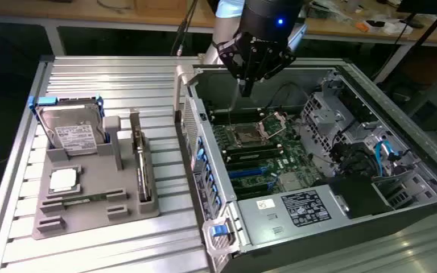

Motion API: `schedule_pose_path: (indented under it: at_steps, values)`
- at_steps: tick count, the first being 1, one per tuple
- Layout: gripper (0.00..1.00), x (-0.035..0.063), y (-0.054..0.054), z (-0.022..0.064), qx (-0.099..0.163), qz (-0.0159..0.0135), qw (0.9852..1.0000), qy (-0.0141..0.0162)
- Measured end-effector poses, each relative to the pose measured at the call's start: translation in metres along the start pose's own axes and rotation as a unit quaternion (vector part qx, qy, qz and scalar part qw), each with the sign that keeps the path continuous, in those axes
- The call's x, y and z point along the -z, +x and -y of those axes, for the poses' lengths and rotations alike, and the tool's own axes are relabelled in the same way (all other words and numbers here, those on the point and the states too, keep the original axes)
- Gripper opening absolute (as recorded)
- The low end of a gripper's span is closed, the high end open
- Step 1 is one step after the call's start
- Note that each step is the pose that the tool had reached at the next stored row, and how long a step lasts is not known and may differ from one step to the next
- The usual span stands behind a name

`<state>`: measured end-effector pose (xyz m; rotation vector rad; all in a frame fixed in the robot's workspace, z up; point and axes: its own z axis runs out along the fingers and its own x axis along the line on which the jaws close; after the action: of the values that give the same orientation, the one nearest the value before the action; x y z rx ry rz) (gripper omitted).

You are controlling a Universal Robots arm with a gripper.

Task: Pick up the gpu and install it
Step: 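Reach for the gpu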

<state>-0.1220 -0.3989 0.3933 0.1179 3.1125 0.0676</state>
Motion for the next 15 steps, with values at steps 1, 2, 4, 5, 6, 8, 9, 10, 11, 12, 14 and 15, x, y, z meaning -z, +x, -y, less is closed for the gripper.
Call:
schedule_pose_path:
  at_steps: [1, 2, 4, 5, 6, 8, 9, 10, 11, 12, 14, 15]
  values:
    - [0.11, 0.0000, 0.000, 0.0000, 0.000, 0.0000, 1.0000, 0.0000]
    - [0.11, 0.0001, 0.003, 0.0002, 0.000, 0.0000, 1.0000, 0.0000]
    - [0.11, 0.0003, 0.009, 0.0007, 0.000, 0.0000, 1.0000, 0.0001]
    - [0.11, 0.0003, 0.013, 0.0010, 0.000, 0.0000, 1.0000, 0.0000]
    - [0.11, 0.0004, 0.016, 0.0012, 0.000, 0.0000, 1.0000, 0.0000]
    - [0.11, 0.0007, 0.025, 0.0019, 0.000, 0.0000, 1.0000, 0.0000]
    - [0.11, 0.0008, 0.029, 0.0022, 0.000, 0.0001, 1.0000, 0.0000]
    - [0.11, 0.0009, 0.033, 0.0025, 0.000, 0.0001, 1.0000, 0.0000]
    - [0.11, 0.0010, 0.037, 0.0028, 0.000, 0.0001, 1.0000, 0.0000]
    - [0.11, 0.0011, 0.040, 0.0030, 0.000, 0.0001, 1.0000, 0.0000]
    - [0.11, 0.0013, 0.047, 0.0035, 0.000, 0.0001, 1.0000, 0.0000]
    - [0.11, 0.0014, 0.050, 0.0038, 0.000, 0.0001, 1.0000, 0.0000]
